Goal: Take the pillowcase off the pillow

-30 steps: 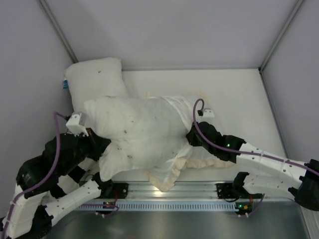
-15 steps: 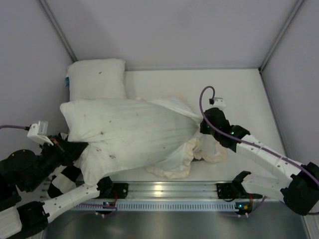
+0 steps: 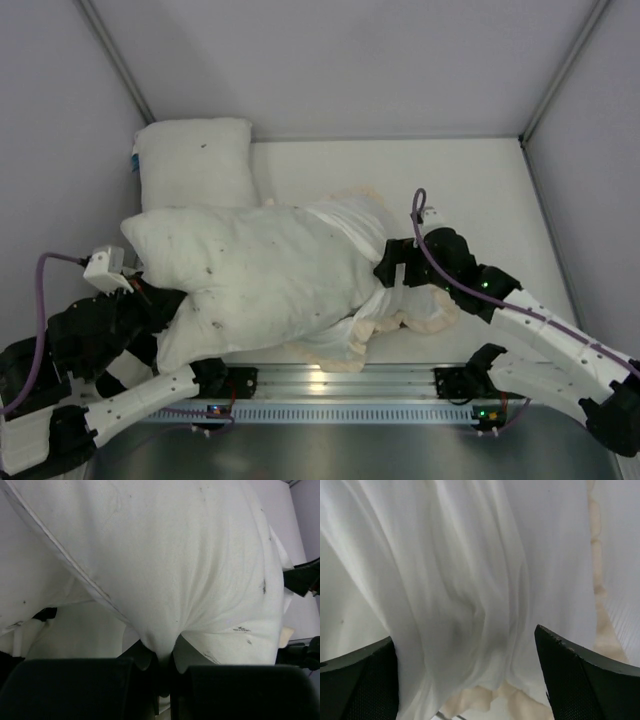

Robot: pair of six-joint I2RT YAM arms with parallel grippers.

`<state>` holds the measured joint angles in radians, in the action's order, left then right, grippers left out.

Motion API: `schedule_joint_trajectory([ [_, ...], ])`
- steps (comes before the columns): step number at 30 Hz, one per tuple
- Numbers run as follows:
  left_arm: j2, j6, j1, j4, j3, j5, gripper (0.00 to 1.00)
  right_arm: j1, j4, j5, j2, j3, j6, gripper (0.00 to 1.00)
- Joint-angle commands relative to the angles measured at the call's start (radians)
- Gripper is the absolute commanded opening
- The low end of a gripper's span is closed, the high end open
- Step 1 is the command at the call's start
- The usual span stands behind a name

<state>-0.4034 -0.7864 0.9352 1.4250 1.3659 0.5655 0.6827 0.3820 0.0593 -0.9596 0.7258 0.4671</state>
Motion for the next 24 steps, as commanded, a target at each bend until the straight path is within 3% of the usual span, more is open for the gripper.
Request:
schedule_joint_trajectory([
  [1, -0.034, 0.024, -0.001, -0.121, -0.027, 0.068, 0.00, 0.054, 0.107, 0.060, 0.142, -0.011, 0.060, 0.96],
  [8, -0.046, 0.044, 0.001, -0.144, -0.045, 0.145, 0.00, 0.072, 0.202, -0.087, 0.421, -0.089, 0.177, 0.98],
  [12, -0.049, 0.049, 0.001, -0.166, -0.082, 0.145, 0.00, 0.074, 0.248, -0.049, 0.486, -0.150, 0.232, 0.97],
  [15, -0.048, 0.056, 0.001, -0.164, -0.076, 0.158, 0.00, 0.074, 0.223, -0.012, 0.415, -0.231, 0.272, 0.94],
  [20, -0.028, 0.064, 0.001, -0.158, -0.044, 0.157, 0.00, 0.075, -0.035, -0.001, 0.232, -0.356, 0.321, 0.93],
  [24, -0.012, 0.050, 0.002, -0.124, -0.027, 0.154, 0.00, 0.074, -0.164, 0.017, 0.009, -0.286, 0.288, 0.93],
])
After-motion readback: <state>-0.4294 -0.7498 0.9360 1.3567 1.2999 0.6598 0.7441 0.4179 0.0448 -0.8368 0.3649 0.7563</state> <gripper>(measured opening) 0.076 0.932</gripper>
